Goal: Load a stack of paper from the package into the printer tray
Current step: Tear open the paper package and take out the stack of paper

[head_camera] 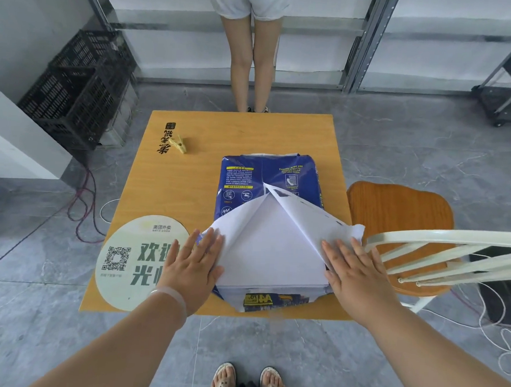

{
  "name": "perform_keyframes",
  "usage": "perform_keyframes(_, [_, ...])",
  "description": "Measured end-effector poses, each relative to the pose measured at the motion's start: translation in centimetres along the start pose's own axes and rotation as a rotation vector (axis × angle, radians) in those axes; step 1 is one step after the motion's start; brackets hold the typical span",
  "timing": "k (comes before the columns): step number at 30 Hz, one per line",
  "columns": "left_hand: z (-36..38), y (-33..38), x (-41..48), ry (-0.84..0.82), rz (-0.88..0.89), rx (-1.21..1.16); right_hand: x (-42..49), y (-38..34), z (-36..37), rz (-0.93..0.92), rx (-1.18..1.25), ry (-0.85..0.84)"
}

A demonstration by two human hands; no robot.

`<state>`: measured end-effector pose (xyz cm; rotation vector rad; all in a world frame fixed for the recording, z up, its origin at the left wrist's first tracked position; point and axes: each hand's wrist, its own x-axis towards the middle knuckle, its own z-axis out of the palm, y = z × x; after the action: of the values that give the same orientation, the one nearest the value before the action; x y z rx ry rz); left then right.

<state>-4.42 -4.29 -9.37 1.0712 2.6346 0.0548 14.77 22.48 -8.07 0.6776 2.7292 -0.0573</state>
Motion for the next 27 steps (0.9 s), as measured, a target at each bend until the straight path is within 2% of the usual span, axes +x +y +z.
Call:
perform_keyframes(3, [-1.8,1.9,-0.7,0.095,0.003,0.048,-0.8,-0.9,-1.8,-0.044,-0.031,0.101])
perform_keyframes(7, [-2.8,3.9,-2.0,0.404,0.236,0.116,-2.2,-2.3,-3.0,-0.258,0.026,0.341])
perform_keyframes(8, [-2.8,4.2,-2.4,0.386,0.271,0.137,-2.6,-2.6,-3.2,-0.273,0.023,0.304])
perform_keyframes(10, [-3.1,4.6,-3.3,0.237,0.230,0.173,-3.4,-3.6,-3.5,-0.227,0.017,0.167])
perform_keyframes(12, [-3.2,4.8,-4.0,0.041,0.084,0.157,-3.6,-3.9,-2.8,-0.108,0.055,0.051])
perform_keyframes(14, [-2.8,4.5,-4.2,-0.074,-0.079,0.034,-3.9,-4.1,-2.5,0.035,0.154,-0.032])
perform_keyframes(18, [-3.0,4.4,-4.5,-0.127,-0.300,-0.282,-4.0,-4.3,-2.6,0.272,0.378,-0.071])
perform_keyframes(22, [-3.6,4.9,-3.7,-0.176,-0.490,-0.583,-3.5,-4.7,-2.9,0.346,0.574,-0.095])
perform_keyframes(27, [-3.9,4.7,-3.0,-0.178,-0.612,-0.722,-2.6,-4.6,-3.6,0.436,0.735,-0.102])
